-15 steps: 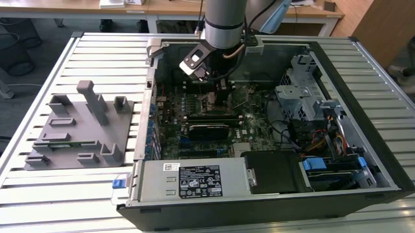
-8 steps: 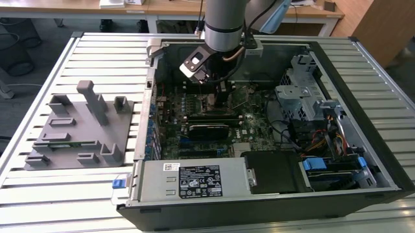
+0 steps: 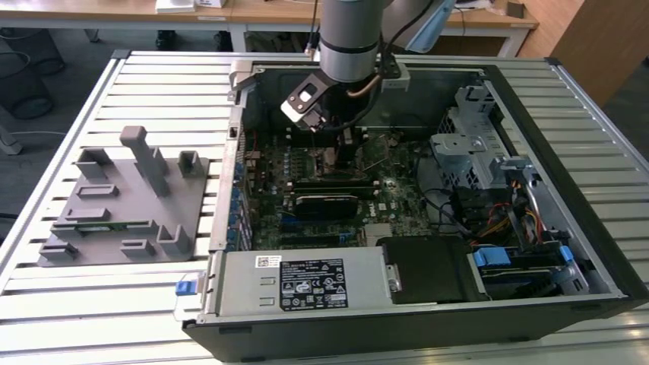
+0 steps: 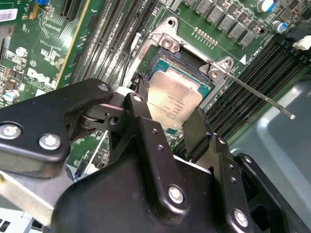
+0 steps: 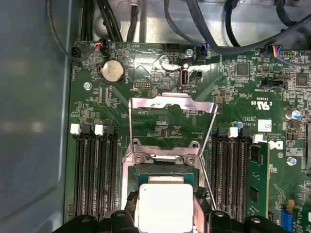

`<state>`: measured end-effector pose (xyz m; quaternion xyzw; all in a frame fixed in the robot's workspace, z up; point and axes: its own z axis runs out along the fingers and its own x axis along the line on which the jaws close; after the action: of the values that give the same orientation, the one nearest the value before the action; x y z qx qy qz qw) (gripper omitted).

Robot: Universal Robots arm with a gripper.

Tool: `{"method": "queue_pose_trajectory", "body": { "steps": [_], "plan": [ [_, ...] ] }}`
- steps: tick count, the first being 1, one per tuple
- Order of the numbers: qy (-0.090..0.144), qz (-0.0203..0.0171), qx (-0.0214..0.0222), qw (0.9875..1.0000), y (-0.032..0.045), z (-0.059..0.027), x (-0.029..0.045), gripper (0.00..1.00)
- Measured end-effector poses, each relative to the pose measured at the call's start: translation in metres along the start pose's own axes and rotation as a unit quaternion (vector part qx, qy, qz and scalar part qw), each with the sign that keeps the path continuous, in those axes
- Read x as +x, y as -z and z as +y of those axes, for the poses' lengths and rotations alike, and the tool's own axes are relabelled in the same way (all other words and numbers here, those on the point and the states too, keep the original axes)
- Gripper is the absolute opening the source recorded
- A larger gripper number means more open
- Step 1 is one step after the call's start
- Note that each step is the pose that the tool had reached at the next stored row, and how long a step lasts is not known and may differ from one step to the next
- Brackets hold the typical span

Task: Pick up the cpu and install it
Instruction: 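Place the cpu into insertion slot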

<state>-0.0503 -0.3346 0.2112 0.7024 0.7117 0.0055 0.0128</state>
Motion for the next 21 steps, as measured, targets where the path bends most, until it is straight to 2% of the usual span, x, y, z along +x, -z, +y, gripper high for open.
{"method": "queue_pose_trajectory", "body": {
  "steps": [4, 21],
  "plan": [
    [-0.008, -0.0003, 0.0001, 1.0, -0.0034, -0.0001, 0.0002, 0.53],
    [-0.008, -0.0003, 0.0001, 1.0, -0.0147, -0.0004, 0.0003, 0.53]
  ]
}}
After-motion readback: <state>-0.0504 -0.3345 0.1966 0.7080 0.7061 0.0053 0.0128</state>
